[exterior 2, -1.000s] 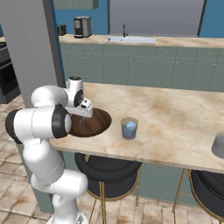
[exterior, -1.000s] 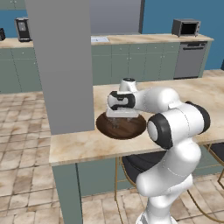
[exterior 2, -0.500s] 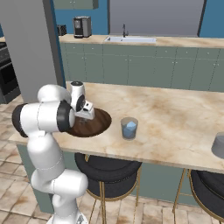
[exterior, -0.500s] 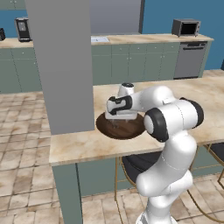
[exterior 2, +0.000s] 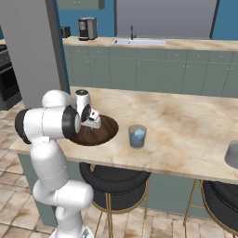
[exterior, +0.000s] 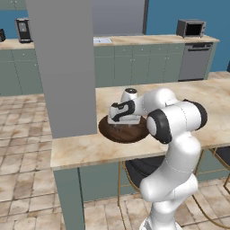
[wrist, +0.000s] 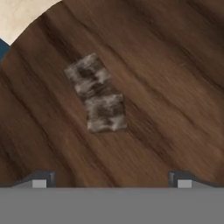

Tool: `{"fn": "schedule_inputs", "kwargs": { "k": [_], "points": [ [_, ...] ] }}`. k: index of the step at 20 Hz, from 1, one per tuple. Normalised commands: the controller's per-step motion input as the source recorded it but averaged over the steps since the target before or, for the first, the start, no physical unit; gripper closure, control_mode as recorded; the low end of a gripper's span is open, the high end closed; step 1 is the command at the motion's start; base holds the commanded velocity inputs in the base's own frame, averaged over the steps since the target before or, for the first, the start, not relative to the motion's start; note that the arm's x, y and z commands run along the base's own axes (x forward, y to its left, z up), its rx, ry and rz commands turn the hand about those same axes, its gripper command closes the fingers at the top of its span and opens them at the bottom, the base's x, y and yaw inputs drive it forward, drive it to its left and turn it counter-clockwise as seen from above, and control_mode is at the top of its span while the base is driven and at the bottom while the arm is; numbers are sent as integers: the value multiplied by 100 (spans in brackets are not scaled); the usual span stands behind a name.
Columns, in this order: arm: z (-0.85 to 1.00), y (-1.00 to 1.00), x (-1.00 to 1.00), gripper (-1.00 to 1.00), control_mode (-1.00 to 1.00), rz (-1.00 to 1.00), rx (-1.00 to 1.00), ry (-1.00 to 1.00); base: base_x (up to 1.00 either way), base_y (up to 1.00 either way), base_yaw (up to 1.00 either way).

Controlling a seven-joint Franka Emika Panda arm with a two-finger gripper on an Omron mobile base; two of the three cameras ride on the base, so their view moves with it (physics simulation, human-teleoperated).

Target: There are four ice cubes in the ice bowl. Place two ice cubes in each glass of water.

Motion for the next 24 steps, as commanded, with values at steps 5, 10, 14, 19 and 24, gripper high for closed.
{"fn": "schedule_inputs", "kwargs": {
  "k": [5,10,14,19,24],
  "points": [
    [-22,0,14,-100,-100,0,0,0,0,0,0],
    [-21,0,18,-100,-100,0,0,0,0,0,0],
    [-20,0,26,-100,-100,0,0,0,0,0,0],
    [-21,2,25,-100,-100,0,0,0,0,0,0],
    [-24,2,20,-100,-100,0,0,0,0,0,0]
  ]
}}
